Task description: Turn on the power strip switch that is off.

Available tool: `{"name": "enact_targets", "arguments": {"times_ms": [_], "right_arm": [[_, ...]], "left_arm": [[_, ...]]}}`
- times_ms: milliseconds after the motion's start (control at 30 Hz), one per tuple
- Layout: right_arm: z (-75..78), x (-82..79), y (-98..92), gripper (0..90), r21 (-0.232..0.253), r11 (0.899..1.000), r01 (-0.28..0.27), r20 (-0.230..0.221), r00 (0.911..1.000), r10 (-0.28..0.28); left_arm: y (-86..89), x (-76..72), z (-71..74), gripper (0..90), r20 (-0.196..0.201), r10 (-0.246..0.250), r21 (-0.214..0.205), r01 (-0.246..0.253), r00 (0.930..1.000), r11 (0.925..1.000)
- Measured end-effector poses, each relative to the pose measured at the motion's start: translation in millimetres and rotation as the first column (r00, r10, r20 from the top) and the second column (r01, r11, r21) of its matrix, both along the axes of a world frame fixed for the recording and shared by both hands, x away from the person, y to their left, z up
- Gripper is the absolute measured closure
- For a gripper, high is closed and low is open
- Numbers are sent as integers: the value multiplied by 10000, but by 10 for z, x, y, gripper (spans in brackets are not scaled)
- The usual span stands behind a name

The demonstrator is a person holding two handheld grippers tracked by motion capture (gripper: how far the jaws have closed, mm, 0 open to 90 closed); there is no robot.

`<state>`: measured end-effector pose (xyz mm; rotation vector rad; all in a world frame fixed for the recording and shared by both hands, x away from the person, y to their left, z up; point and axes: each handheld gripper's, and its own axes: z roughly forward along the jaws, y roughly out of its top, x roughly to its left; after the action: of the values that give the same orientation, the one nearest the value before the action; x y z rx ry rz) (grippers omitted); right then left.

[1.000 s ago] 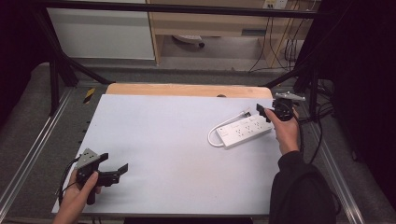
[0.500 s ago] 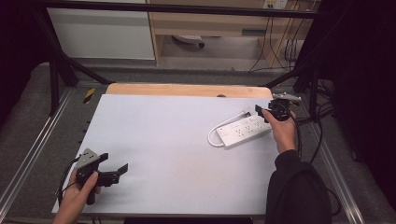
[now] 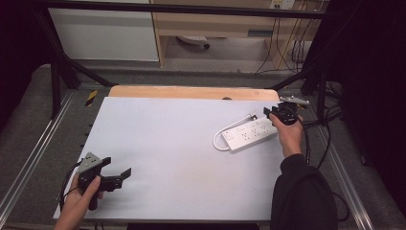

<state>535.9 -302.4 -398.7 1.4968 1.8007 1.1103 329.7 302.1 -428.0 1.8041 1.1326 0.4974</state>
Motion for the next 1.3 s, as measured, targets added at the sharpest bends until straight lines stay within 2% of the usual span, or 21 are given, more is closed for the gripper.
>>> {"name": "enact_targets", "arguments": {"times_ms": [200, 500, 700, 900, 1000, 1100, 1300], "right_arm": [[-27, 4, 20, 634, 100, 9999, -56, -19, 10000, 56], [-99, -15, 22, 781, 53, 10000, 48, -7, 10000, -48], [-184, -29, 56, 849, 143, 9999, -83, 17, 10000, 83], [-260, -62, 86, 890, 229, 9995, -233, 51, 9997, 232], [-275, -75, 87, 900, 511, 9985, -183, 193, 9997, 173], [-295, -77, 111, 900, 314, 9991, -287, 192, 9994, 281], [-323, -101, 175, 900, 96, 9991, -406, 190, 9990, 404]], "left_arm": [[-3, 4, 0, 55, 0, 12, 17, -12, 10000, 10000], [0, 1, 3, 55, 57, -15, 4, 15, 10000, 10000], [-3, 2, 2, 55, 33, 14, 23, -14, 10000, 10000], [8, -3, 1, 55, 16, 22, -46, -22, 10000, 10000], [10, 13, 1, 55, -7, 163, -135, -163, 9999, 9998], [12, 12, -3, 55, 16, 122, -39, -122, 9999, 9999], [18, 27, -2, 56, 44, 213, -176, -212, 9998, 9996]]}}
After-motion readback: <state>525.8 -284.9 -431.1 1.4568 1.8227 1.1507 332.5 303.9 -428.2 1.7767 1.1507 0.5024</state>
